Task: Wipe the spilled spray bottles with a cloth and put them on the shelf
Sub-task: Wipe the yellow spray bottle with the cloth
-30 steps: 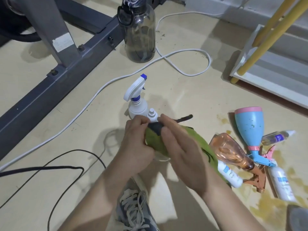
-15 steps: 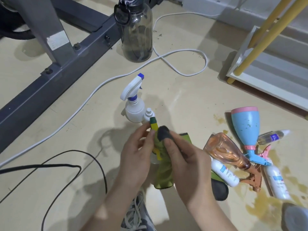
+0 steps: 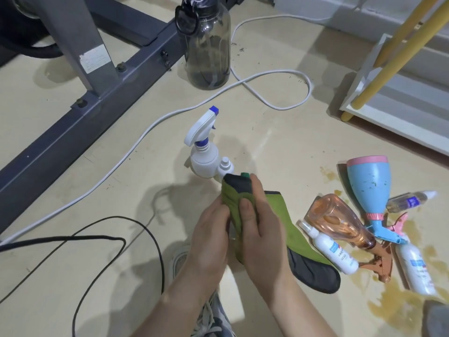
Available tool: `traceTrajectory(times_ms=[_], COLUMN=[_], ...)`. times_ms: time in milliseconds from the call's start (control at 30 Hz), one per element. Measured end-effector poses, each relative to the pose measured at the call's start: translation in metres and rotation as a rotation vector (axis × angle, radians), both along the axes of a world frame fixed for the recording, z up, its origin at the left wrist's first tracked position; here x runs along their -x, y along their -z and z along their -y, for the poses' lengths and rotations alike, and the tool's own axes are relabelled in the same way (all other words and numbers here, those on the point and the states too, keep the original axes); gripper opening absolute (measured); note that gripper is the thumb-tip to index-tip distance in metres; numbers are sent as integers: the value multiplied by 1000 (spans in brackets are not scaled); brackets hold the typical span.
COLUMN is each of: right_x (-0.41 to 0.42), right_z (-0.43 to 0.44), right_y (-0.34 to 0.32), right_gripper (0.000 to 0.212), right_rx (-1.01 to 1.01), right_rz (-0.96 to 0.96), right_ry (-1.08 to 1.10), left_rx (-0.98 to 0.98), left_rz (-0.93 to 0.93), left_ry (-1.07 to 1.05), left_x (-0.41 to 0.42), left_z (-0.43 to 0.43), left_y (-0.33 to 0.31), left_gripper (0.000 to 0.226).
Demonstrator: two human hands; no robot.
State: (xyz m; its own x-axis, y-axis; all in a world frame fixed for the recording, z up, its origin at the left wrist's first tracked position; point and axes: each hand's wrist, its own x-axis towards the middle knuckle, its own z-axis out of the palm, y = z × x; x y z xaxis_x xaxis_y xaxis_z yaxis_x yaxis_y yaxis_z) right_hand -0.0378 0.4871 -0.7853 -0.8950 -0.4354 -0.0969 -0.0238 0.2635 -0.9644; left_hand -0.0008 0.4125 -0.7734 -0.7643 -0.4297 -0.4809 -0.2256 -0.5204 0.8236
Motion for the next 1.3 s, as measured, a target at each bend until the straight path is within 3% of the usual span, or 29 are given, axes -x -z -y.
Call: traceTrajectory(times_ms=[133, 233, 333, 400, 433, 500, 567, 700, 867, 967, 1067, 1167, 1233, 1300], right_x=[-16, -12, 8, 18, 20, 18, 12, 16, 46, 54, 41, 42, 49, 55], right_z=[-18, -30, -42, -41, -35, -16, 1, 7, 2, -11, -8, 0, 0, -2], right_y=[12, 12, -2, -14, -18, -23, -21, -24, -24, -32, -33, -27, -27, -26], right_gripper=[46, 28, 22, 12, 18, 27, 22, 5, 10, 11, 9, 18, 24, 29], right_rx=[-98, -47, 80, 182, 213, 163, 119, 321, 230, 299, 129, -22, 12, 158], right_rz=[-57, 114, 232, 244, 242, 153, 131, 438, 580, 610, 451, 320, 355, 523], right_ry=[-62, -26, 194, 310, 333, 296, 281, 309, 349, 292, 113, 141, 189, 255], left_rx=[-308, -92, 53, 91, 116, 154, 173, 208, 304, 333, 476, 583, 615, 626], left_rz=[-40, -35, -27, -28, -31, -37, -36, -7, -8, -10, 28, 35, 49, 59], left_ry=[-79, 10, 66, 48, 30, -1, -11, -3, 12, 58, 100, 132, 154, 111], left_x=[6, 6, 3, 1, 0, 0, 1, -1, 1, -2, -7, -4, 1, 4], left_z=[6, 6, 3, 2, 1, -2, -4, -1, -1, -7, -5, -5, -9, -10], left_y=[-11, -6, 1, 4, 6, 8, 7, 6, 5, -2, 5, 2, -1, -2], left_gripper=[19, 17, 22, 27, 28, 24, 22, 34, 36, 39, 23, 22, 28, 35])
